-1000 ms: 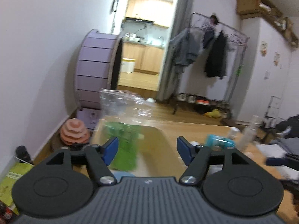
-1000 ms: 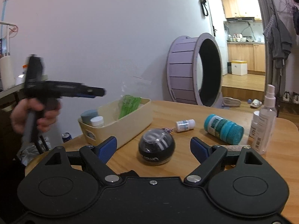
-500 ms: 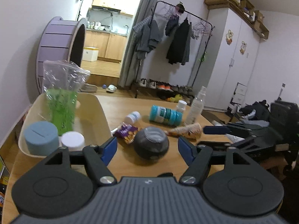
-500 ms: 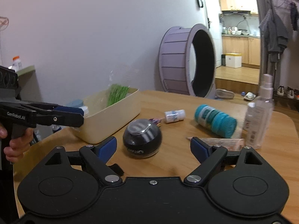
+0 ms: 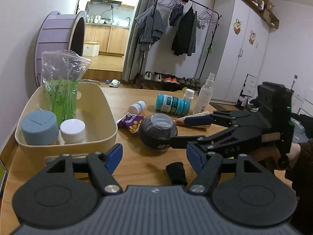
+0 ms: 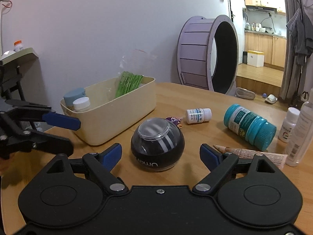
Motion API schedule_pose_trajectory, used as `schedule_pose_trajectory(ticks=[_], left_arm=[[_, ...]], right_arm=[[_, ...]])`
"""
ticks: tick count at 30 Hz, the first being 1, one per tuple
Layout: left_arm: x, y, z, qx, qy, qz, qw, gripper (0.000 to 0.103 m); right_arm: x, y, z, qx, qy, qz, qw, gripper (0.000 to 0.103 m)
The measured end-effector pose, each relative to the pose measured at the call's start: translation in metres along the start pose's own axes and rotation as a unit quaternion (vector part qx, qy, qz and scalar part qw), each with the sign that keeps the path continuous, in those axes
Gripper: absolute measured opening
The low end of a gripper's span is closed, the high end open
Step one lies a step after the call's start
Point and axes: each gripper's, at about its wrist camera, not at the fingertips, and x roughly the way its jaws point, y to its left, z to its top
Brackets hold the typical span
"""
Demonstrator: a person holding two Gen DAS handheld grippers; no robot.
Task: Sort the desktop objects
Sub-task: 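Grasp the black Umay wrist ball with the right gripper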
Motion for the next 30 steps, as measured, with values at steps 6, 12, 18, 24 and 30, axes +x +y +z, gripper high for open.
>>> schedule_pose_trajectory(ticks=[6,12,18,24,30], left_arm=[[-0.001,0.002,0.000,-0.006,-0.005,-0.002,1.0000,0.072],[-0.005,0.006,0.002,-0.017,-0.015,-0.005,0.9997,0.072],[-0.007,0.010,0.003,-0.030,-0.019,-0.008,0.9994,0.072],[-0.012,0.010,0.004,-0.034,-0.031,-0.018,0.9988,0.072],[-0.010,0.008,0.005,-0.032,-0.030,-0.022,0.9988,0.072]], right_arm=[[0.017,0.008,0.001,-0.018,0.019,0.000,1.000,0.086],[0.026,0.003,0.002,-0.002,0.044,0.002,0.999,0.075],[0.018,-0.001,0.001,0.016,0.052,0.003,0.999,0.065],[-0.011,-0.003,-0.004,0.007,0.052,-0.010,0.999,0.065],[-0.040,-0.002,0.000,-0.012,0.027,-0.015,0.999,0.058]])
